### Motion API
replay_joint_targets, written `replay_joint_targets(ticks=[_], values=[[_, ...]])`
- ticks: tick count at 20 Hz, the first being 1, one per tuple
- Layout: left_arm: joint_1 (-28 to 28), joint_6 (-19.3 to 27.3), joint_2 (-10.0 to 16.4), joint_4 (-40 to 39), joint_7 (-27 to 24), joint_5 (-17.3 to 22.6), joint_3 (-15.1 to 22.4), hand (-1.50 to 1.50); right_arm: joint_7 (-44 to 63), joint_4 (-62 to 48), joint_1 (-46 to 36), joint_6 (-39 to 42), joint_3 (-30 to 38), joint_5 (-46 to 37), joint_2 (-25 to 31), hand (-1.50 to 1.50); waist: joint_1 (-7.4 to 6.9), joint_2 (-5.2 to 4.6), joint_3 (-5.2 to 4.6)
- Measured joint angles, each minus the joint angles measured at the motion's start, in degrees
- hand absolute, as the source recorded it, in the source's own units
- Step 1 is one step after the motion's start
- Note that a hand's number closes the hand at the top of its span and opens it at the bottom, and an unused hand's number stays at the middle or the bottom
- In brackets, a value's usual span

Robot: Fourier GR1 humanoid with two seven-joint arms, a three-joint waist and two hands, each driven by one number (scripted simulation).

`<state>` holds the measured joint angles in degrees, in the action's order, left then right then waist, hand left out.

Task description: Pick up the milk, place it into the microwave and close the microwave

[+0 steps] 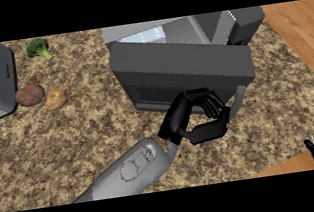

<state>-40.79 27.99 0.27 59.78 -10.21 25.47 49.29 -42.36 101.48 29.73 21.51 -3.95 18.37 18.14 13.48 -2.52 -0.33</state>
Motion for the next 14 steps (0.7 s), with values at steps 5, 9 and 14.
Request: replay_joint_targets(ticks=[5,9,14], values=[[-3.28,0.92,-0.17,-2.72,-2.55,5.33,-2.65,1.5,1.5,3.13,0.41,1.18,-0.74,1.55,1.63,-1.5,2.18,-0.73,-0.04],[-6.19,1.11,-0.27,-5.5,-4.38,8.59,-4.44,1.5,2.54,4.97,0.98,1.78,-1.44,2.73,2.32,-1.5,3.67,-1.19,0.01],[-9.69,0.92,-0.28,-9.15,-6.34,11.79,-6.09,1.5,3.61,7.12,1.54,2.46,-1.18,4.5,3.6,-1.5,5.25,-1.64,0.08]])
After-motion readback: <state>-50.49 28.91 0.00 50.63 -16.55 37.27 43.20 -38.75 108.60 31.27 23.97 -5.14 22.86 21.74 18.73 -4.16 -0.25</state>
